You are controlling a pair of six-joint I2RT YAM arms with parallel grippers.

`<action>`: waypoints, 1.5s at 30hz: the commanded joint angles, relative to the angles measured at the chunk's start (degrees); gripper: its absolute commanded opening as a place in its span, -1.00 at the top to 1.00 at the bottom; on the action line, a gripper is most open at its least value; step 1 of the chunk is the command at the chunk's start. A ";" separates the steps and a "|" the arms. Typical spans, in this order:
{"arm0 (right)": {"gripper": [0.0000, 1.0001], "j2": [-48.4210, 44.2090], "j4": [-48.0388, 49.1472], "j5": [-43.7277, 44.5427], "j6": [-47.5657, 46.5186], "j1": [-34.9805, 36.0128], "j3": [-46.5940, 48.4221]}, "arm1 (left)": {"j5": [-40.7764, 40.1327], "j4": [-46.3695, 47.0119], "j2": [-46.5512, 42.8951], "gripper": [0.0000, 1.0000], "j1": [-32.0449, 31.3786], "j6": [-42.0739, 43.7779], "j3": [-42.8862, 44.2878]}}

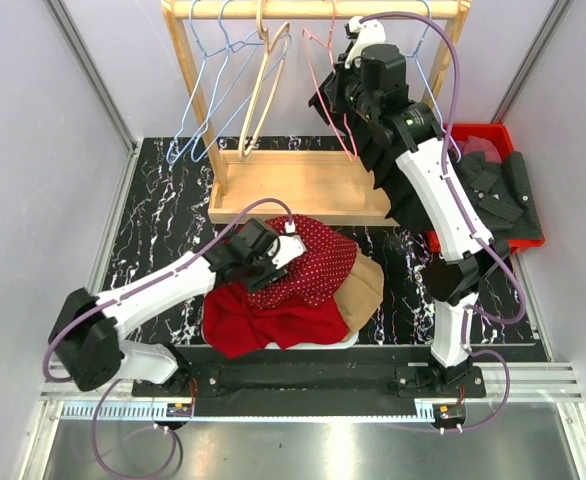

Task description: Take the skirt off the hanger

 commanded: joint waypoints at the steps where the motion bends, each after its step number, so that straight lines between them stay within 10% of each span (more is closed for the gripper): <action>1: 1.00 -2.02 1.97 -0.04 0.91 -0.52 -2.34 | 2.08 -5.09 -7.57 -0.89 -0.44 1.10 2.15; 9: 0.95 -5.27 2.23 0.31 0.56 -0.52 -8.14 | 2.70 -21.18 -12.32 -0.98 -1.67 10.40 19.10; 12: 0.31 -7.73 2.32 0.84 -0.23 -0.60 -11.04 | 3.40 -22.94 -14.96 -0.98 -1.76 13.05 27.10; 17: -0.06 -15.55 2.50 2.94 -2.08 -0.52 -18.23 | 6.39 -25.76 -13.82 -0.97 -1.85 11.75 41.77; 26: -0.06 -32.08 6.18 10.15 -7.18 -5.96 -28.98 | 6.57 -25.50 -12.24 -0.97 -1.94 10.16 52.78; 45: -0.06 -26.28 20.32 -1.61 -6.40 -21.52 -35.30 | 5.95 -23.12 -11.71 -0.98 -1.59 7.08 56.39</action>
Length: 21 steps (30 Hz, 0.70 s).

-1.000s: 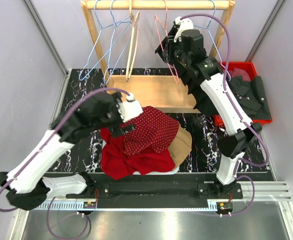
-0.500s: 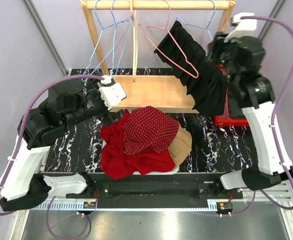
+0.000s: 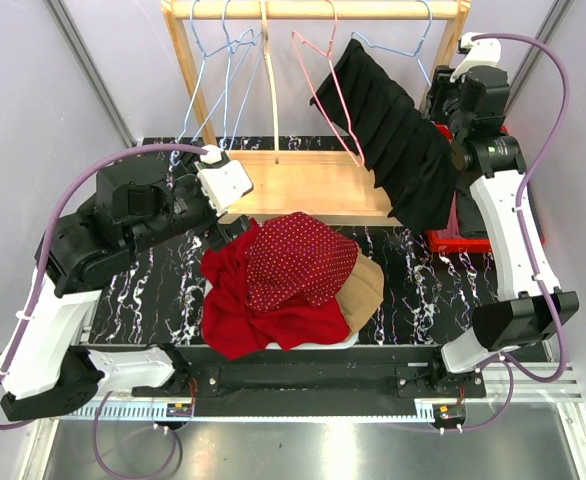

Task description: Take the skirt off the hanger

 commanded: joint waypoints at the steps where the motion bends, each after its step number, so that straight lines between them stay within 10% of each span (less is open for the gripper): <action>1: -0.07 -1.85 9.27 -7.35 1.33 -1.81 -3.80 | 0.79 2.80 -0.94 -0.98 0.09 -0.81 2.54; 21: 0.48 2.71 12.63 -25.64 13.98 -2.60 -4.18 | 0.71 3.59 -1.55 -0.97 1.06 -1.34 0.87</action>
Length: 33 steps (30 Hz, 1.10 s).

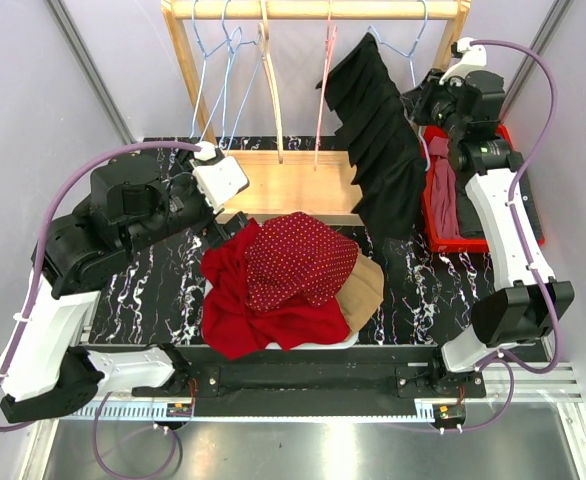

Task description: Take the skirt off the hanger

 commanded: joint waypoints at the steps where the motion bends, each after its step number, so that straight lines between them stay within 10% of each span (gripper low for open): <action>1: 0.56 1.78 3.10 -3.91 2.62 -0.09 2.56 | 0.79 3.02 -1.27 -0.97 0.38 -0.53 0.54; 4: 1.00 3.45 3.10 -5.75 3.15 0.00 5.19 | 1.06 3.02 -1.27 -0.97 0.56 -0.70 0.45; 18: 1.00 3.02 3.45 -10.59 2.01 0.35 21.63 | 1.32 3.11 -1.71 -0.98 1.61 -0.88 -0.86; 33: 1.00 -18.33 -5.95 -9.27 2.88 1.67 -1.11 | 12.12 7.49 5.58 -0.98 -1.54 -7.64 -1.83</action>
